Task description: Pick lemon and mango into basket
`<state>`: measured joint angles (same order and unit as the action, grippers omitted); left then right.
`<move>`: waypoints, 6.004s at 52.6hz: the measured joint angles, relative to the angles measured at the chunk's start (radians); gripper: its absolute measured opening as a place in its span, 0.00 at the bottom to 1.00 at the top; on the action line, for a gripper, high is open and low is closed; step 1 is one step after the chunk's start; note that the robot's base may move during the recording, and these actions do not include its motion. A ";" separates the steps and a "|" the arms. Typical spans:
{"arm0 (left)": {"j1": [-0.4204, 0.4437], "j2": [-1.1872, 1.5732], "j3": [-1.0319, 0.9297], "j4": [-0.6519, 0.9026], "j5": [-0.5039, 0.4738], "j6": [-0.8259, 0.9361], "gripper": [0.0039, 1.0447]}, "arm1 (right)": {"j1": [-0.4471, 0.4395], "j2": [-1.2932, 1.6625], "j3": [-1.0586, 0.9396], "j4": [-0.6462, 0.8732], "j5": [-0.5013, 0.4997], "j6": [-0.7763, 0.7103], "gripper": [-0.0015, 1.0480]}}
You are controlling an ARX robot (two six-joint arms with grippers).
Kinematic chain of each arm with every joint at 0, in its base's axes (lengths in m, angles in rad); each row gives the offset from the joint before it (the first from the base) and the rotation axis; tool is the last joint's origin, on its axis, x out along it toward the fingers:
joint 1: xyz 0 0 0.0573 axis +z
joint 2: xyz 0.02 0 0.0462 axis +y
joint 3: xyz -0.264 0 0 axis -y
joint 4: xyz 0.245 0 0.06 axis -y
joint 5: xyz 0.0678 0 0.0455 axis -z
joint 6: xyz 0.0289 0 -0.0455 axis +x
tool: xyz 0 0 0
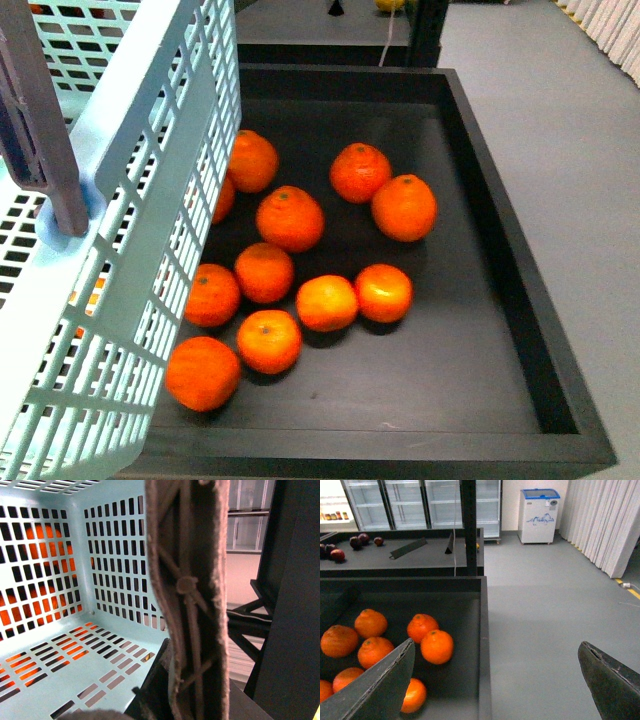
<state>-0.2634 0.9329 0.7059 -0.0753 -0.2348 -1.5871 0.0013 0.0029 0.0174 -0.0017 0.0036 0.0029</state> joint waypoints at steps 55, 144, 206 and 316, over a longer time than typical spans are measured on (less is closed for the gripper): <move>0.001 0.000 0.000 0.000 0.000 0.000 0.06 | 0.000 0.000 0.000 0.000 -0.003 0.000 0.92; 0.000 0.175 0.117 -0.099 -0.025 0.433 0.06 | -0.002 0.000 0.000 0.000 -0.007 0.000 0.92; -0.386 0.740 0.663 -0.092 0.336 0.563 0.05 | -0.002 0.000 0.000 0.000 -0.004 0.000 0.92; -0.391 0.731 0.663 -0.093 0.339 0.570 0.05 | -0.745 2.493 1.203 0.362 -0.550 -0.642 0.92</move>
<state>-0.6544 1.6638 1.3693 -0.1688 0.1043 -1.0172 -0.7437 2.4962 1.2201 0.3607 -0.5465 -0.6392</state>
